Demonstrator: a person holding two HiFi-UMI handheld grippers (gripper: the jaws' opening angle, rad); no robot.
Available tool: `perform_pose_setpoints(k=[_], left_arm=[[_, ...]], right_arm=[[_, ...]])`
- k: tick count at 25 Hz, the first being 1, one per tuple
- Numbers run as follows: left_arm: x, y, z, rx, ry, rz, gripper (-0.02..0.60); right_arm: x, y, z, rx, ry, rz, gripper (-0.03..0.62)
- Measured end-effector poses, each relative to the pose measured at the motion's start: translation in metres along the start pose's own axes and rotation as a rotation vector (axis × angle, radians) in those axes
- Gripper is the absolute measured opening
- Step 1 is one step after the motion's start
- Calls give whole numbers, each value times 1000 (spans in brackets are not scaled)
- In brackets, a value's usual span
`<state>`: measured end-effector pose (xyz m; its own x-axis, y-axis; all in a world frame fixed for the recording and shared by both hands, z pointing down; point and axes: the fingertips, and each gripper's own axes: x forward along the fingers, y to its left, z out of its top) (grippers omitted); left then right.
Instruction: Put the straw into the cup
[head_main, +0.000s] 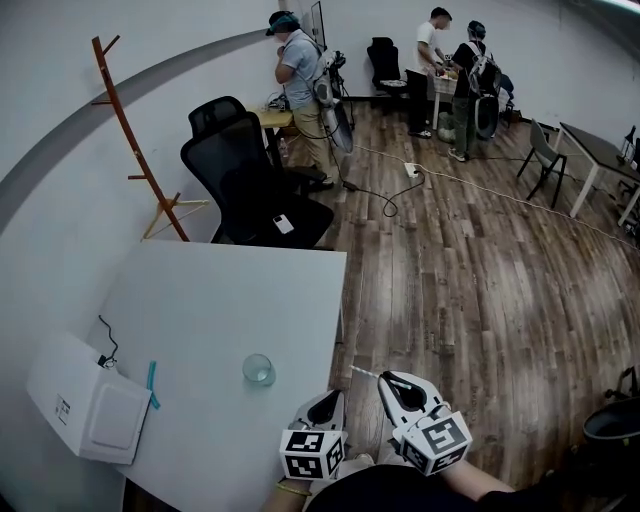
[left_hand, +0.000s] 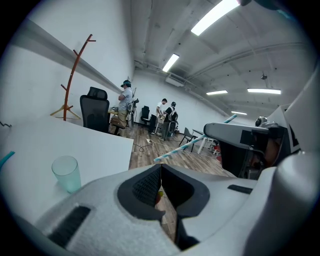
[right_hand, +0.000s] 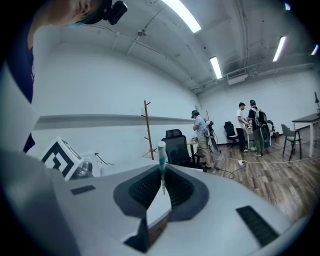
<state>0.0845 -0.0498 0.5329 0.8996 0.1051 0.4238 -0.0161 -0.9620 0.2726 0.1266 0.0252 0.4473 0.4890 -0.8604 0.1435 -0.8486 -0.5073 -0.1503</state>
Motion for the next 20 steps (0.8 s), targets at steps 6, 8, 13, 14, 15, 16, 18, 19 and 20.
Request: perform_pose_setpoints(k=[6,8,13,14,15,16,18,19,20], left_arm=[[-7,22,4,-40,-18,67,20],[-12,32,3,-59,-27,97,20],[-21,63,4,-113,-46,186,20],[-22,70,4,-126,-49,205,20],[-22,76,5,-139,-54,225,20],[-22,82,6,-150,-60,244,20],[-20,92,13,-165,-76,280,20],[-18,96,17,-169,-85,296,20],[-18,100,22,-172,-93,312,20]], right_arm=[[20,7,0,1,16,51,41],[29,12,0,-1,19,78,41],[60,27,5,-17,27,167,41],[67,30,6,-21,30,188,41],[73,33,6,-28,35,210,41],[80,35,8,-35,41,230,41],[93,38,15,-51,50,271,41],[99,40,18,-61,50,299,41],[106,42,20,-70,50,327,41]])
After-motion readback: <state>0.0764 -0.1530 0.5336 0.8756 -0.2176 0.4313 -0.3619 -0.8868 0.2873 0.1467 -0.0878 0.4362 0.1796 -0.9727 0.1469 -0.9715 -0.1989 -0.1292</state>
